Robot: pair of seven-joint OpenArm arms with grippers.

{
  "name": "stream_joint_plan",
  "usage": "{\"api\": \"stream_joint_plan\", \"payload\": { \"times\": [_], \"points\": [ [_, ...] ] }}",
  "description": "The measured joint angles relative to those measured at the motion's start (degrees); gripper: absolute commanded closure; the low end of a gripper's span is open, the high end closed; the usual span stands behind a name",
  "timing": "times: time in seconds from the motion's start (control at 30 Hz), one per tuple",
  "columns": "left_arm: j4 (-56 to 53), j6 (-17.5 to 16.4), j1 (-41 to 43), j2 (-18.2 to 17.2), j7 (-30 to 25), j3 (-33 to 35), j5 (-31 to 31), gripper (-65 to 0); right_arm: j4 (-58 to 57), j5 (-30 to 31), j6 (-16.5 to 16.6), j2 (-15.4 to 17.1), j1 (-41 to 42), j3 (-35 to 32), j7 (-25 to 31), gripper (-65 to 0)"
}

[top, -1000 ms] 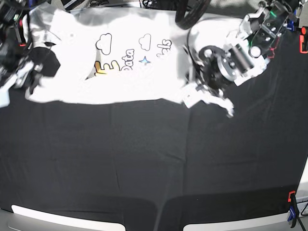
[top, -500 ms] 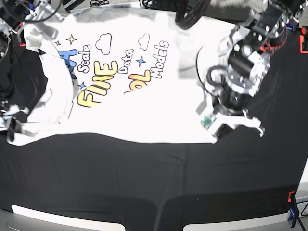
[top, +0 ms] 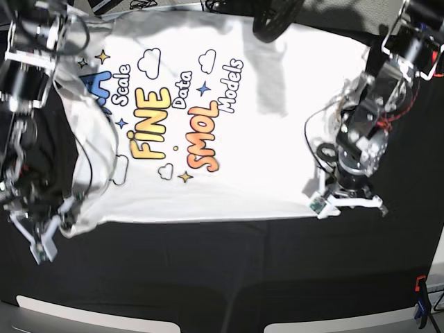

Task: Layout the t-shirt on the table in an organized manner, then fold the t-shirt properly
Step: 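Lift and pull the shirt with both grippers to re-spread it, then lower the spread shirt flat onto the table with both grippers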

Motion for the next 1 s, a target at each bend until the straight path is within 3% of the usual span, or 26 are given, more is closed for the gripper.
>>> {"api": "stream_joint_plan", "payload": {
  "times": [0.13, 0.33, 0.53, 0.67, 0.83, 1.0],
  "points": [
    [-6.0, 2.0, -4.2, 0.0, -1.9, 0.0, -0.2, 0.0, -9.3, 0.0, 0.1, 0.0, 7.3, -1.9, 0.4, 0.0],
    [-12.4, 2.2, -9.0, 0.2, -6.7, 0.0, -3.5, 0.0, -17.4, -0.2, 0.0, -0.4, 13.9, -4.3, 1.7, 0.0],
    [-16.2, 2.2, -12.2, 0.2, -12.6, 0.0, -6.4, 0.0, -17.9, -4.6, -0.3, -4.1, 17.2, -4.5, 5.2, 0.0],
    [-18.0, 2.3, -13.9, 0.1, -16.0, 0.0, -7.5, 0.0, -17.9, -7.1, -2.9, -7.5, 18.8, -4.5, 7.2, 0.0],
    [-20.9, 2.3, -14.8, 0.2, -26.1, 0.0, -20.8, 0.0, -17.9, -10.8, -5.9, -11.4, 19.5, -4.5, 10.4, 0.0],
    [-28.9, 2.3, -15.5, 1.3, -28.8, 0.0, -22.3, 0.0, -18.8, -14.2, -9.5, -14.2, 19.5, -4.5, 13.8, 0.0]
  ]
}}
